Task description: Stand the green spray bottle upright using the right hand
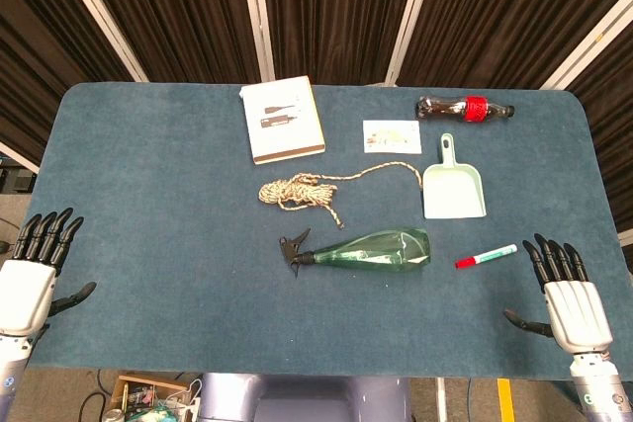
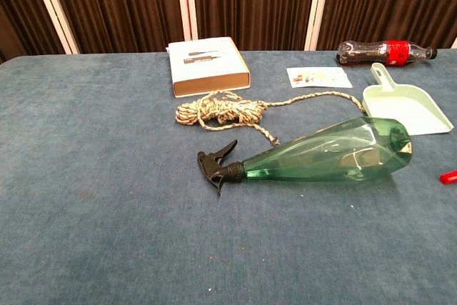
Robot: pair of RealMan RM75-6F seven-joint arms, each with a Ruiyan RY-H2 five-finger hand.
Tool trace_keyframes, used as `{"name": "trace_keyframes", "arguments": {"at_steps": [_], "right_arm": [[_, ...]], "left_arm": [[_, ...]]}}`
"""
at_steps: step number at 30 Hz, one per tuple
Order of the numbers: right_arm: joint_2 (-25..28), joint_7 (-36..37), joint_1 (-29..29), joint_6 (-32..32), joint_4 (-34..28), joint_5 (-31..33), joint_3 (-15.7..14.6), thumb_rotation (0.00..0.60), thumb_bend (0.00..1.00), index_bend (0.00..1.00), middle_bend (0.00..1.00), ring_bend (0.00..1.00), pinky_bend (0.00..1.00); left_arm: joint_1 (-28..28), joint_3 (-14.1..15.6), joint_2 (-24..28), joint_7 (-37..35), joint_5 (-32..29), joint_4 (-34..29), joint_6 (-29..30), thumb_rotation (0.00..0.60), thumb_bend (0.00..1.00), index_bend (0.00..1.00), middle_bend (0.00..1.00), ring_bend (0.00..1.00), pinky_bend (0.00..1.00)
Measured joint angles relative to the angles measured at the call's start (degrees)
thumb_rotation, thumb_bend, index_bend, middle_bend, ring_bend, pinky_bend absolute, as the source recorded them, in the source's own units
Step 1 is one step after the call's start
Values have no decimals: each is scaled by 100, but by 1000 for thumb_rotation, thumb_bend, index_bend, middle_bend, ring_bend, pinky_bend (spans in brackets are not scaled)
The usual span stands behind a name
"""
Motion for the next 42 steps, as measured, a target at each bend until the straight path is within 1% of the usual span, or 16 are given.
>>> {"name": "trace_keyframes", "arguments": {"at_steps": [7, 11, 15, 18, 20, 21, 23, 28, 34, 37, 42], "right_arm": [[4, -33, -42, 137, -34, -111, -26, 600, 136, 0, 0, 0, 0], [-29, -34, -76, 334, -30, -293, -36, 600, 136, 0, 0, 0, 0], [-276, -152, -83, 566, 45, -656, -54, 600, 139, 0, 0, 0, 0], [-505, -489, -50, 604, 105, -949, -118, 600, 170, 1, 0, 0, 0], [-654, -856, 0, 560, 118, -1146, -160, 600, 199, 22, 0, 0, 0], [-720, -1048, 27, 524, 110, -1223, -174, 600, 209, 54, 0, 0, 0], [-887, -1557, 106, 396, 65, -1392, -196, 600, 211, 121, 0, 0, 0], [-1286, -2877, 317, -115, -191, -1581, -178, 600, 212, 192, 0, 0, 0], [-1686, -4201, 576, -823, -649, -1432, -14, 600, 241, 237, 0, 0, 0], [-1889, -4709, 698, -1085, -837, -1310, 76, 600, 245, 258, 0, 0, 0], [-2204, -5286, 938, -1494, -1003, -1036, 260, 600, 244, 260, 0, 0, 0]], "left_arm": [[5, 51, 80, 65, -43, -134, -93, 600, 0, 0, 0, 0, 0], [-6, 50, 110, 131, -51, -206, -121, 600, 0, 0, 0, 0, 0], [-19, 44, 144, 175, -85, -282, -170, 600, 0, 0, 0, 0, 0], [-32, 31, 169, 191, -128, -321, -217, 600, 0, 0, 0, 0, 0], [-49, 19, 186, 200, -161, -339, -261, 600, 0, 0, 0, 0, 0], [-56, 12, 192, 214, -172, -349, -272, 600, 0, 0, 0, 0, 0], [-64, -5, 206, 247, -195, -389, -282, 600, 0, 0, 0, 0, 0], [-103, -18, 268, 270, -268, -460, -409, 600, 0, 0, 0, 0, 0], [-175, -80, 302, 286, -473, -505, -612, 600, 0, 0, 0, 0, 0], [-206, -112, 312, 285, -590, -517, -718, 600, 0, 0, 0, 0, 0], [-252, -171, 327, 287, -790, -519, -873, 600, 0, 0, 0, 0, 0]]}}
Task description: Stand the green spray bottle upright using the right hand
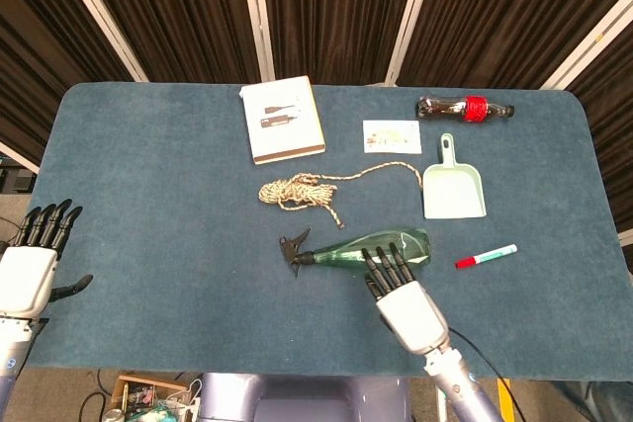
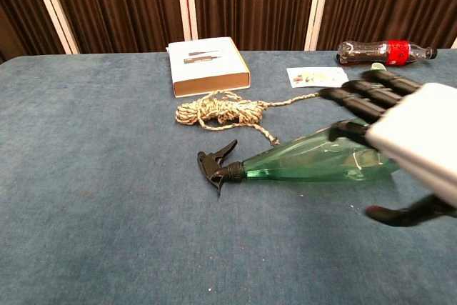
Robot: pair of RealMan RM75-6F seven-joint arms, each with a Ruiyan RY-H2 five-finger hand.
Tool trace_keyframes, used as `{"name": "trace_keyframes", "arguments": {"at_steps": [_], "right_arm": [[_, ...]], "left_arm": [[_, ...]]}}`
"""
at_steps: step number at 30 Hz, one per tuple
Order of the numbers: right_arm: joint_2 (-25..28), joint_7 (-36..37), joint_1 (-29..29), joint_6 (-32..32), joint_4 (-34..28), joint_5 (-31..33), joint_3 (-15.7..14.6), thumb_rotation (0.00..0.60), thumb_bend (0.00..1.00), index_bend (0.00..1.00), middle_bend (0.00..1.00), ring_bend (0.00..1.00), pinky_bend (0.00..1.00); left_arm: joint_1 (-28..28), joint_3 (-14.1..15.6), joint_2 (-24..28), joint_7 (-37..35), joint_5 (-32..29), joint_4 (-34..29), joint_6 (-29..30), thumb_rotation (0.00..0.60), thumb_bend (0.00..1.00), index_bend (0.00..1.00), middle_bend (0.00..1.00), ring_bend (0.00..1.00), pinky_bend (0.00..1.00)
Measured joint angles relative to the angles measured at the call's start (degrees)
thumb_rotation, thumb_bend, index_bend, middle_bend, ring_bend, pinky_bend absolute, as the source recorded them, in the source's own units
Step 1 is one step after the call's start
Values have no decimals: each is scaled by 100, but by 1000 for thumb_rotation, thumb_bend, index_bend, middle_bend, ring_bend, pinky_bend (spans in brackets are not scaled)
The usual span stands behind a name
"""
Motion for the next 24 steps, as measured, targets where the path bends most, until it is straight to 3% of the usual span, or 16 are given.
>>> {"name": "trace_keyframes", "arguments": {"at_steps": [12, 24], "right_arm": [[-569, -562, 797, -691, 301, 1223, 830, 600, 254, 265, 0, 0, 0], [-1204, -1135, 1297, -835, 972, 2089, 823, 600, 253, 276, 0, 0, 0]], "left_arm": [[-113, -145, -65, 14, -402, 122, -303, 600, 3, 0, 0, 0, 0], [-213, -214, -131, 72, -647, 218, -529, 600, 3, 0, 0, 0, 0]]}}
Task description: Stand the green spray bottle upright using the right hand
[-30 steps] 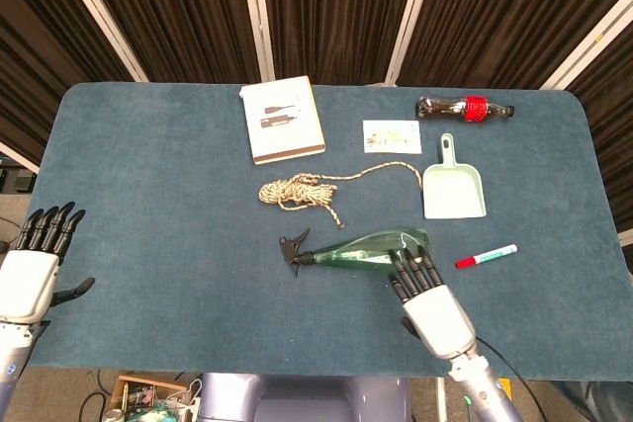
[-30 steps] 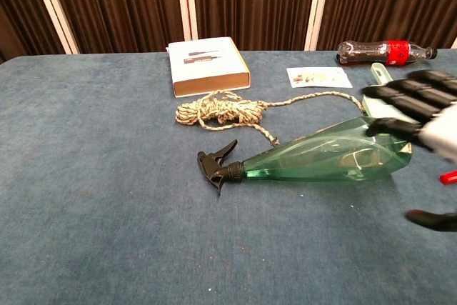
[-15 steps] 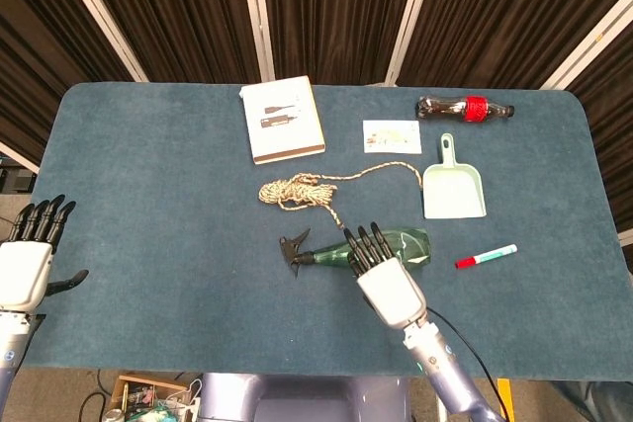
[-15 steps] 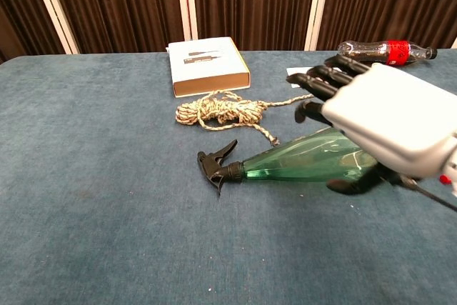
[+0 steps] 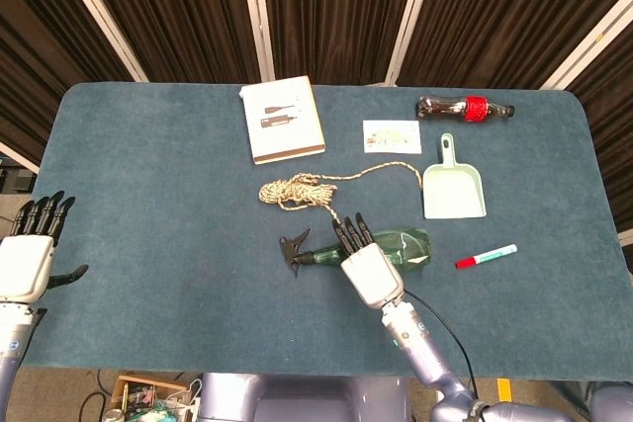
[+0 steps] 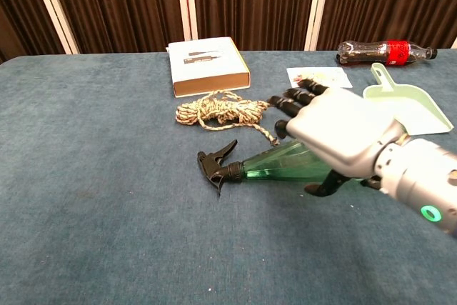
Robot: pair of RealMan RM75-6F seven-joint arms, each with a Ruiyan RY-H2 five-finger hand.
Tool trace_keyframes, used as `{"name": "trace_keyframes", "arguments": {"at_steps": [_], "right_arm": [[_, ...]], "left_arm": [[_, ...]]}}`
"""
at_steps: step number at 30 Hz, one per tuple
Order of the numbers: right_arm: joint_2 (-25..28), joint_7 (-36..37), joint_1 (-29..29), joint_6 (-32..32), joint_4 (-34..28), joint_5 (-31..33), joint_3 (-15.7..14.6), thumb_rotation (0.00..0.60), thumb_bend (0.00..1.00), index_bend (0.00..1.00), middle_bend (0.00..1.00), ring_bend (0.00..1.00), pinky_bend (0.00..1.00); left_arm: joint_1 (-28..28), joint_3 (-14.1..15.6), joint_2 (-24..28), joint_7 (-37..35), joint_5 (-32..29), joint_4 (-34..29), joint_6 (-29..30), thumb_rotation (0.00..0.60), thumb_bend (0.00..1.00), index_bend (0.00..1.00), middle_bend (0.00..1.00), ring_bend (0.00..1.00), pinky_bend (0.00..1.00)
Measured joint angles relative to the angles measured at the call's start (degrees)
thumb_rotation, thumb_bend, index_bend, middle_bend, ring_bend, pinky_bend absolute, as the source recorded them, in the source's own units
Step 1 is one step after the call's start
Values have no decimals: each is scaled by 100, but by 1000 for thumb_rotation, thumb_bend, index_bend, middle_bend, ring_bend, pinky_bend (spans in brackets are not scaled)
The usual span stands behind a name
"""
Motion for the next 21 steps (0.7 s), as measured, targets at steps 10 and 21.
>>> {"name": "trace_keyframes", "arguments": {"at_steps": [10, 21], "right_arm": [[-363, -179, 403, 41, 411, 233, -99, 600, 254, 296, 0, 0, 0], [-616, 40, 958, -180, 1184, 528, 31, 600, 269, 325, 0, 0, 0]], "left_arm": [[-44, -32, -23, 13, -159, 65, -110, 600, 4, 0, 0, 0, 0], [-89, -136, -50, 53, -492, 147, -282, 600, 4, 0, 0, 0, 0]]}}
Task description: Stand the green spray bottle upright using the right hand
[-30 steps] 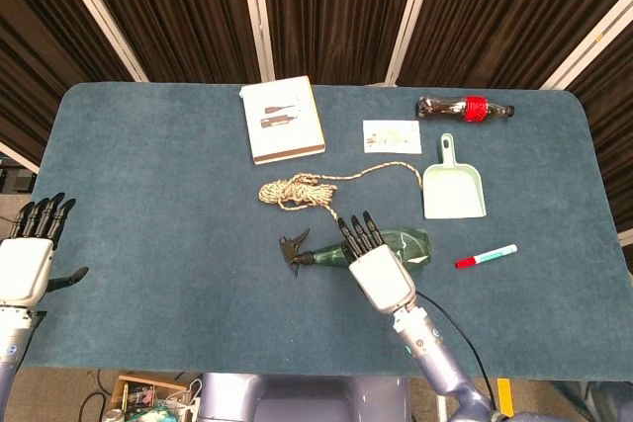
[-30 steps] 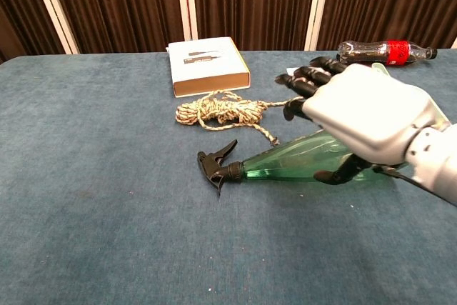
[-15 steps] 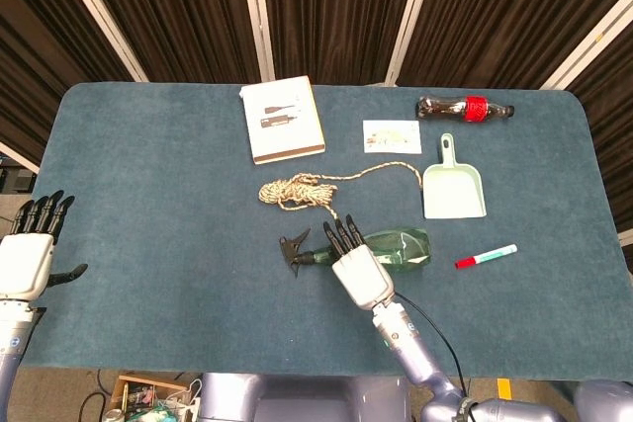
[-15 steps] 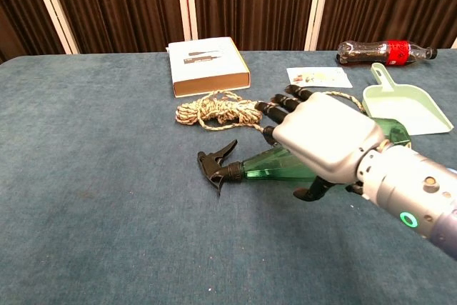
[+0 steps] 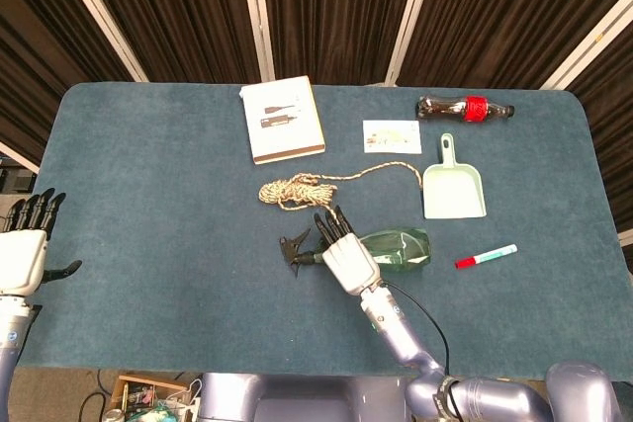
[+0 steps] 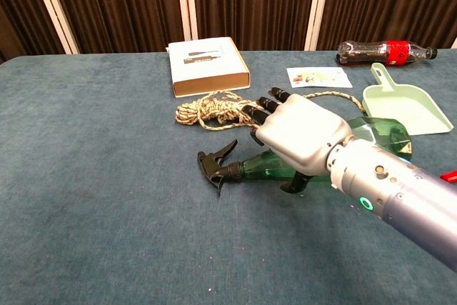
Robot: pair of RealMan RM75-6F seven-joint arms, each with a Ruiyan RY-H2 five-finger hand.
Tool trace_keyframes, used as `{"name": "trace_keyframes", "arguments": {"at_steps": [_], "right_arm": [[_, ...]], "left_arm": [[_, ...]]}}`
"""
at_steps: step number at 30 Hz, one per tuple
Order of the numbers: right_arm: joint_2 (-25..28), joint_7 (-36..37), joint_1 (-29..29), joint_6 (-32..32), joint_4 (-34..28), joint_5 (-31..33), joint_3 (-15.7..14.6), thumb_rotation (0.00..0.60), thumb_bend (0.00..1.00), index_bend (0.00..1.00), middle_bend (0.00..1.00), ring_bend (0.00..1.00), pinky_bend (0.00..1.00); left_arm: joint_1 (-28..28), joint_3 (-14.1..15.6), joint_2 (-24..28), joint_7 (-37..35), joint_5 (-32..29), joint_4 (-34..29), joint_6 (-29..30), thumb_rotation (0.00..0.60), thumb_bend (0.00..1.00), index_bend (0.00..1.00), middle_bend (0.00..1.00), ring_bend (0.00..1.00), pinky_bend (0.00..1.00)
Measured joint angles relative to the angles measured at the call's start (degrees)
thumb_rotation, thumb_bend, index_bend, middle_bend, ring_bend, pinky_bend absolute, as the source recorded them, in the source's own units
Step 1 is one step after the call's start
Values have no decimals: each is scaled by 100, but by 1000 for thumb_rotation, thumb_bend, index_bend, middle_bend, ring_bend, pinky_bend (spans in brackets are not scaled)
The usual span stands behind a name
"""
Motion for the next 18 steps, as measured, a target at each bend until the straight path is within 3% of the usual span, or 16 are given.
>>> {"name": "trace_keyframes", "arguments": {"at_steps": [3, 8, 18], "right_arm": [[-22, 54, 111, -42, 186, 70, 7, 600, 301, 378, 0, 0, 0], [-46, 74, 210, -28, 372, 245, -36, 600, 361, 563, 0, 0, 0], [-37, -226, 194, 451, 109, 307, -272, 600, 506, 840, 13, 0, 0]], "left_arm": [[-10, -19, -4, -2, -61, 24, -38, 600, 5, 0, 0, 0, 0], [-21, -23, 1, -23, -120, 35, -91, 600, 10, 0, 0, 0, 0], [57, -7, 54, -53, -65, -55, 96, 600, 16, 0, 0, 0, 0]]}}
